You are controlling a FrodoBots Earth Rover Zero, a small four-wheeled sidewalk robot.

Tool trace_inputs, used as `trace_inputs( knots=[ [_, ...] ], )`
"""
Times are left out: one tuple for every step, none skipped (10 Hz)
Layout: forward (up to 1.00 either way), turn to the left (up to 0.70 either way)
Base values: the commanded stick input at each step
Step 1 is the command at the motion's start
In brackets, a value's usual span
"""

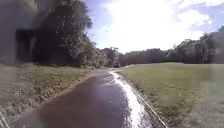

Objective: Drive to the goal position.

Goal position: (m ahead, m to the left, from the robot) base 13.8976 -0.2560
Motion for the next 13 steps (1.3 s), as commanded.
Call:
trace_inputs(
  knots=[
    [0.70,0.00],
    [0.70,0.00],
    [0.70,0.00],
    [0.70,0.00],
    [0.70,0.00],
    [0.70,0.00],
    [0.70,0.00],
    [0.70,0.00],
    [0.70,0.00],
    [0.70,0.23],
    [0.70,0.23],
    [0.70,0.00],
    [0.70,0.00]
  ],
)
